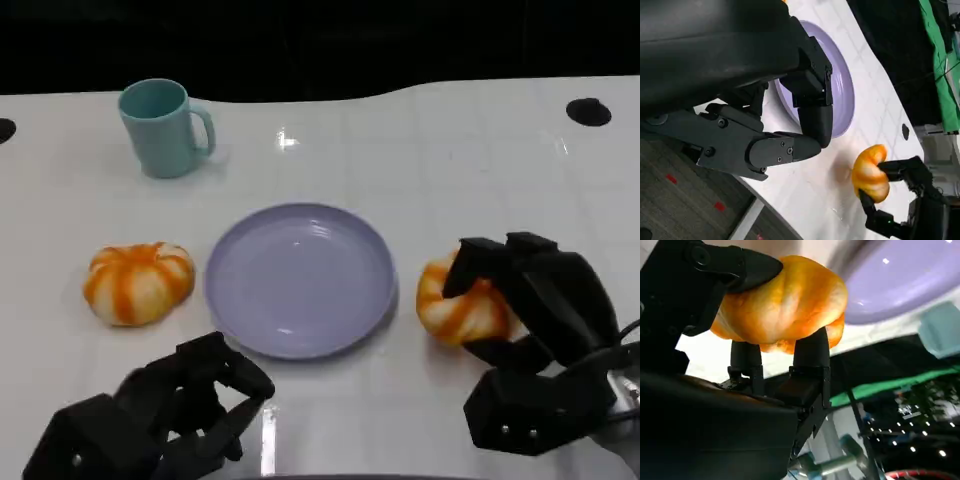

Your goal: Grasp the bread from the table and place it into the plate.

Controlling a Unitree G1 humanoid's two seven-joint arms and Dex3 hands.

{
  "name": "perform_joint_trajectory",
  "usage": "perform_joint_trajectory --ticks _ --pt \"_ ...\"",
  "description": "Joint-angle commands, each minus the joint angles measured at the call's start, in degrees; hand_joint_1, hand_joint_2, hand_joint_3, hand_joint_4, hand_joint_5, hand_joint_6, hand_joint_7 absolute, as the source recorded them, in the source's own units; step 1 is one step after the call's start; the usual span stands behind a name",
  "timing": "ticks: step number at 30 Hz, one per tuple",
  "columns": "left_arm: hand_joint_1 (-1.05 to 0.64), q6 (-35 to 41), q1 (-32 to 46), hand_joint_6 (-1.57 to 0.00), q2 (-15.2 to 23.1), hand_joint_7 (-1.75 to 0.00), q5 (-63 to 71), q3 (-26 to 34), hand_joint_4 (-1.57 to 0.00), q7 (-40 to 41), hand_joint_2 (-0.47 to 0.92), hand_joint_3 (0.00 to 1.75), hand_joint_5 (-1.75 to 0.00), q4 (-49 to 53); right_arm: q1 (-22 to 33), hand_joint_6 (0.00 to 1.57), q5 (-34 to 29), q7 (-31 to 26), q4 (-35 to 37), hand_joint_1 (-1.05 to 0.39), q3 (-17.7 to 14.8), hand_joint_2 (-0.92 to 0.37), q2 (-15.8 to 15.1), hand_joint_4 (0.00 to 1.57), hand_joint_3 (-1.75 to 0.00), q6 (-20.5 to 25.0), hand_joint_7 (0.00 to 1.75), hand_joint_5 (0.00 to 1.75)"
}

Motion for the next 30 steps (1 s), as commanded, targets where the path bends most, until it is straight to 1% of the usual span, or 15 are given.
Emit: perform_joint_trajectory --ticks 1,5,7,10,11,12,13,15,17,20,25,29,30 --pt "-0.36 -0.2 0.1 -0.58 0.0 -1.36 0.1 0.0 -0.66 0.5 0.92 0.48 -1.75 -0.2 -1.0 0.75 2.8 1.5 -3.9 -0.04 -1.5 -0.29 0.3 0.99 -1.32 -0.2 1.74 1.75" --pt "-0.36 0.1 0.1 -0.58 -0.1 -1.36 0.2 -0.1 -0.67 0.5 0.92 0.48 -1.75 -0.4 -1.5 0.75 5.7 4.3 -5.8 -0.04 -2.1 -0.31 1.0 0.99 -1.31 -0.8 1.75 1.75" --pt "-0.36 0.3 0.0 -0.58 -0.2 -1.36 0.1 0.0 -0.66 0.5 0.92 0.48 -1.75 -0.4 -2.2 0.78 7.0 6.0 -6.7 -0.03 -2.1 -0.28 1.4 0.98 -1.39 -0.9 1.66 1.75" --pt "-0.36 0.0 -0.2 -0.58 -0.3 -1.36 0.3 -0.1 -0.65 0.6 0.92 0.47 -1.75 0.0 -2.9 0.84 8.4 8.1 -7.6 -0.04 -2.1 -0.24 2.3 0.97 -1.43 -0.5 1.51 1.75" --pt "-0.36 0.3 -0.2 -0.58 -0.3 -1.36 0.4 -0.1 -0.65 0.6 0.92 0.47 -1.75 -0.1 -3.3 0.85 8.7 8.4 -7.6 -0.03 -2.1 -0.23 2.7 0.97 -1.44 -0.6 1.51 1.75" --pt "-0.36 0.5 -0.2 -0.58 -0.4 -1.36 0.3 -0.2 -0.65 0.6 0.92 0.47 -1.75 -0.3 -3.8 0.84 8.9 8.7 -7.5 -0.03 -1.9 -0.23 3.1 0.98 -1.44 -1.0 1.53 1.75" --pt "-0.36 0.7 -0.2 -0.58 -0.5 -1.36 0.2 -0.2 -0.65 0.6 0.92 0.47 -1.75 -0.4 -4.1 0.81 9.0 8.9 -7.3 -0.03 -1.9 -0.22 3.4 0.98 -1.45 -1.2 1.60 1.75" --pt "-0.36 0.2 -0.2 -0.58 -0.4 -1.36 0.7 -0.3 -0.65 0.7 0.92 0.47 -1.75 0.0 -5.3 0.79 8.9 9.2 -6.9 -0.04 -1.6 -0.21 4.2 0.98 -1.45 -1.3 1.62 1.75" --pt "-0.36 -0.2 -0.2 -0.58 -0.5 -1.35 0.8 -0.3 -0.64 0.6 0.92 0.47 -1.75 0.3 -6.6 0.79 8.7 9.4 -5.7 -0.04 -1.2 -0.21 5.3 0.98 -1.45 -1.6 1.63 1.75" --pt "-0.36 -0.1 -0.1 -0.58 -0.6 -1.35 0.8 -0.3 -0.64 0.5 0.92 0.46 -1.75 0.2 -8.4 0.81 9.2 10.5 -3.6 -0.06 -0.7 -0.23 6.7 0.97 -1.48 -2.2 1.58 1.75" --pt "-0.36 -1.5 0.1 -0.59 -0.6 -1.36 0.9 -0.3 -0.66 0.4 0.92 0.48 -1.75 0.9 -12.3 0.82 9.8 11.7 2.8 -0.05 0.3 -0.23 10.8 0.99 -1.49 -3.3 1.56 1.75" --pt "-0.35 -2.3 0.2 -0.59 -0.3 -1.35 1.2 -0.1 -0.67 0.4 0.92 0.47 -1.75 1.3 -15.8 0.75 8.6 10.4 9.5 -0.07 1.8 -0.26 14.4 0.99 -1.42 -3.4 1.71 1.75" --pt "-0.36 -2.3 0.3 -0.59 -0.3 -1.35 1.3 -0.1 -0.67 0.4 0.92 0.47 -1.75 1.3 -16.4 0.74 8.4 10.0 10.6 -0.07 2.0 -0.26 14.9 0.99 -1.41 -3.4 1.73 1.75"
